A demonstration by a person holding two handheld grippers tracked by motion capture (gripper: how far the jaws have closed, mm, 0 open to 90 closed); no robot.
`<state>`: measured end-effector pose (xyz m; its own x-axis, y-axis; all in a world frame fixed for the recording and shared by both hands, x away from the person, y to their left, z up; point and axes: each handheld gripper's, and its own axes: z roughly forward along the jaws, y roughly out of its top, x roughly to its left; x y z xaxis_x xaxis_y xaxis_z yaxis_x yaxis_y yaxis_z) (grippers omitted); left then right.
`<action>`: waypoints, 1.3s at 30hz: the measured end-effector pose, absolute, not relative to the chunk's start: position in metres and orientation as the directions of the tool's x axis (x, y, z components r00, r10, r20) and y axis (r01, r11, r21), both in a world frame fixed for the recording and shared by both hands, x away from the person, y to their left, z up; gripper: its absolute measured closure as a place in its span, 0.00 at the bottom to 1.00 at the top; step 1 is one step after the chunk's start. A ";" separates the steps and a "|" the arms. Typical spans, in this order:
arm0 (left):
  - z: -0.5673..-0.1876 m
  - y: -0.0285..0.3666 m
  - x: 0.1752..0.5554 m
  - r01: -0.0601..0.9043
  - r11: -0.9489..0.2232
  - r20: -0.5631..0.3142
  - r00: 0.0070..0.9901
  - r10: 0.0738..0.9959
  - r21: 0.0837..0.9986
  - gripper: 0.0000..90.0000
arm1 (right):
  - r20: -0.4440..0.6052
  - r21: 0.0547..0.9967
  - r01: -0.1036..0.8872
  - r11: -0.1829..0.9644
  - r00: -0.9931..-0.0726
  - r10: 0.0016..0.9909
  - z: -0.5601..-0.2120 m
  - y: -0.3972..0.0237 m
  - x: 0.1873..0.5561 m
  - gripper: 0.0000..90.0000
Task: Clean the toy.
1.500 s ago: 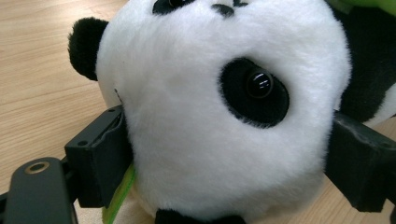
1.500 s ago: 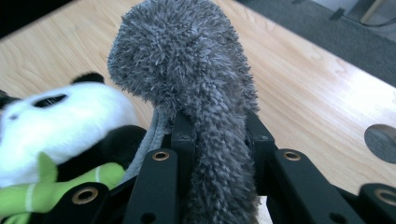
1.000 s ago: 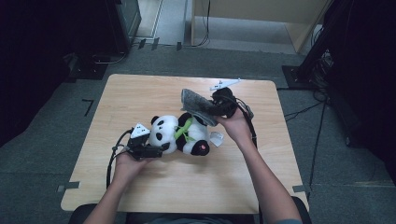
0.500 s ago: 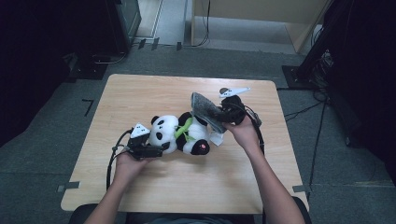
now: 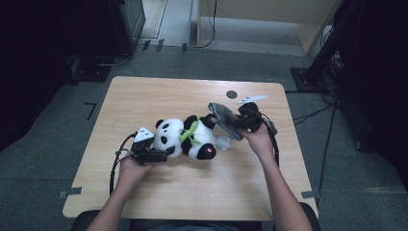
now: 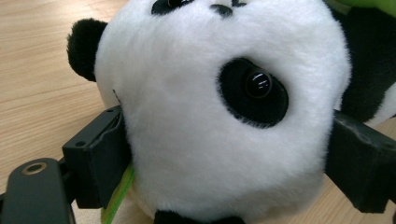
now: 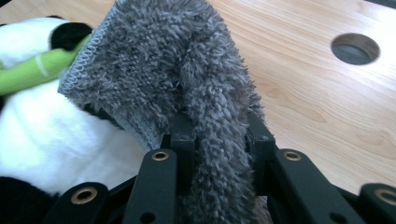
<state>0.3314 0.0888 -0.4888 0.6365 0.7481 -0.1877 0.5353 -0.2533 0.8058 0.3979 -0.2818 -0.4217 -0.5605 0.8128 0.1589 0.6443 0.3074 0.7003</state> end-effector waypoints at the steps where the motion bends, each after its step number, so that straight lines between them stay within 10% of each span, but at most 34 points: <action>1: -0.489 0.089 0.331 0.534 -0.255 -0.186 0.637 0.748 0.806 0.11 | 0.162 0.701 0.647 0.300 -0.554 0.817 -0.421 -0.284 0.398 0.80; 16: -0.492 0.089 0.328 0.509 -0.252 -0.170 0.644 0.746 0.823 0.09 | 0.155 0.805 0.531 0.264 -0.617 0.771 -0.377 -0.270 0.393 0.80; 39: -0.490 0.088 0.330 0.527 -0.252 -0.179 0.635 0.752 0.812 0.09 | 0.188 0.755 0.582 0.301 -0.632 0.752 -0.411 -0.252 0.398 0.78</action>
